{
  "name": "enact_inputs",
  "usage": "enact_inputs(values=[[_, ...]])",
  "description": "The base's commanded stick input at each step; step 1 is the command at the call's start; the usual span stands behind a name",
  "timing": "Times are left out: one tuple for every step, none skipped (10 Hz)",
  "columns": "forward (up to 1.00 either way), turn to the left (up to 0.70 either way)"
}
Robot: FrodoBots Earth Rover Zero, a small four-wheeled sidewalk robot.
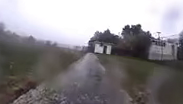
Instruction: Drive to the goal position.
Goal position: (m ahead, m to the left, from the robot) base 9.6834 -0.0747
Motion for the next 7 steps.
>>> enact_inputs(values=[[0.85,0.0],[0.85,0.0],[0.85,0.0],[0.85,0.0],[0.85,0.0],[0.85,0.0],[0.85,0.0]])
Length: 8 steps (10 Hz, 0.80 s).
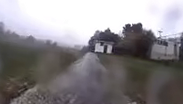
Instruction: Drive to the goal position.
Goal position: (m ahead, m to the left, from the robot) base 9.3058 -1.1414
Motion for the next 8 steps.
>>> enact_inputs(values=[[0.85,0.0],[0.85,0.0],[0.85,0.0],[0.85,0.0],[0.85,0.0],[0.85,0.0],[0.85,0.0],[0.85,0.0]])
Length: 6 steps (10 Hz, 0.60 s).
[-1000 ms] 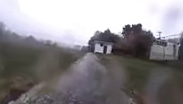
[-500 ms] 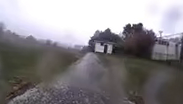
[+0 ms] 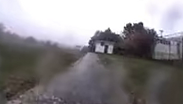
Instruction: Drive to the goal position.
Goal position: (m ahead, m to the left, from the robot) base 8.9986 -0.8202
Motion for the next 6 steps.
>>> enact_inputs(values=[[0.85,0.0],[0.85,0.0],[0.85,0.0],[0.85,0.0],[0.85,0.0],[0.85,0.0]])
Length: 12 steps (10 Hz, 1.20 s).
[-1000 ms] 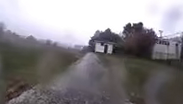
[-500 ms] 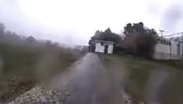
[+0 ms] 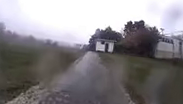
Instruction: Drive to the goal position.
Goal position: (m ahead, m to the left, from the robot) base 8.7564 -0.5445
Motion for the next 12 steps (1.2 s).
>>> enact_inputs(values=[[0.85,0.0],[0.85,0.0],[0.85,0.0],[0.85,0.0],[0.85,0.0],[0.85,0.0],[0.85,0.0],[0.85,0.0],[0.85,0.0],[0.85,0.0],[0.85,0.0],[0.85,0.0]])
